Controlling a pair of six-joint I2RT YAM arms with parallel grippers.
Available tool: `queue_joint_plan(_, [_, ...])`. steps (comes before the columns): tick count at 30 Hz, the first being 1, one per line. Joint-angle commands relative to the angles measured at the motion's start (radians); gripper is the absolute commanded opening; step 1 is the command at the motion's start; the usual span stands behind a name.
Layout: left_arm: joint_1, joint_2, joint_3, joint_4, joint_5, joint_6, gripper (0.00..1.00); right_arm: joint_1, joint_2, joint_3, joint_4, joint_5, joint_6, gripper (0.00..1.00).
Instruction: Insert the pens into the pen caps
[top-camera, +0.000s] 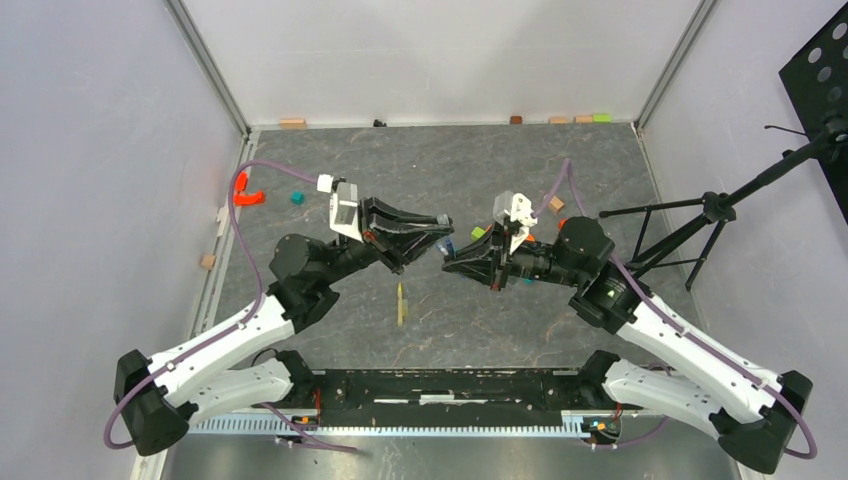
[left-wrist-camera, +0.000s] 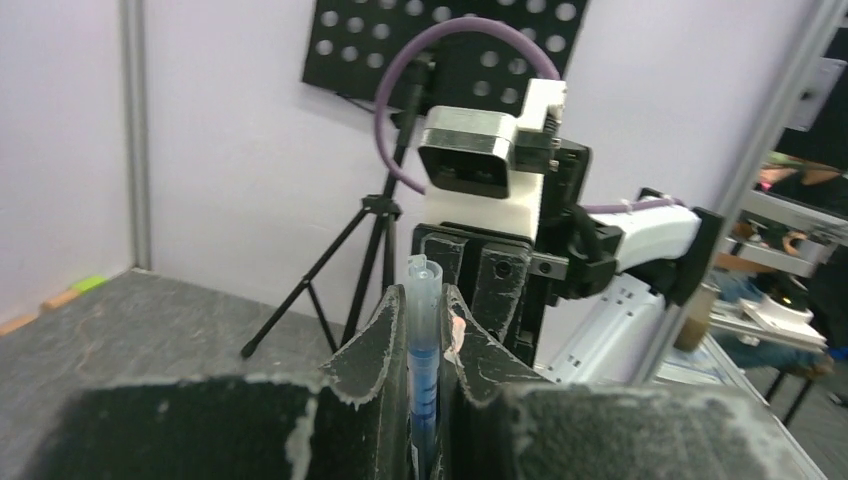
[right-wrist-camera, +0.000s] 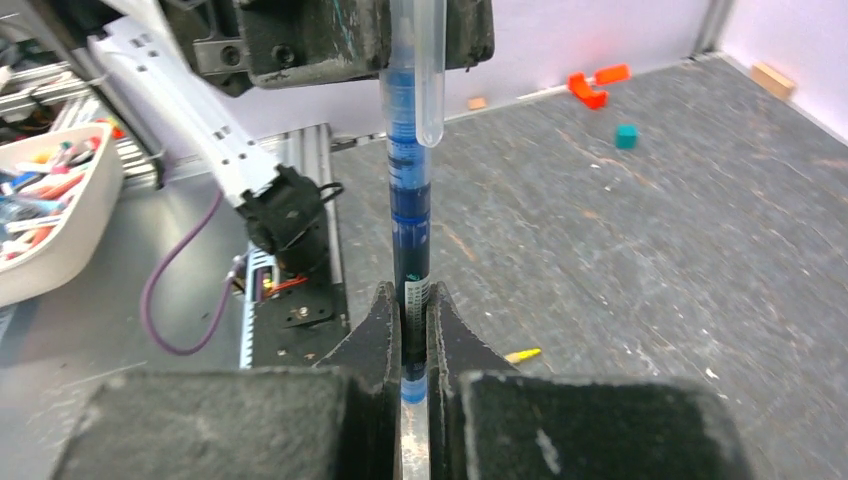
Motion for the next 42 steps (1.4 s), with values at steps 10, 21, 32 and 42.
queue_joint_plan(10, [-0.045, 0.008, -0.041, -0.203, 0.284, 0.018, 0.52, -0.009, -0.047, 0.027, 0.317, -0.117, 0.045, 0.00])
queue_joint_plan(21, [-0.044, -0.181, -0.062, -0.386, -0.011, 0.076, 1.00, -0.009, -0.062, 0.021, 0.116, 0.106, 0.002, 0.00])
queue_joint_plan(32, [-0.045, -0.489, -0.026, -0.987, -0.754, -0.036, 1.00, -0.009, -0.061, 0.005, -0.160, 0.410, -0.018, 0.00])
queue_joint_plan(42, [-0.045, -0.705, 0.147, -1.507, -0.947, 0.003, 0.99, -0.009, 0.101, 0.029, -0.359, 0.574, -0.004, 0.00])
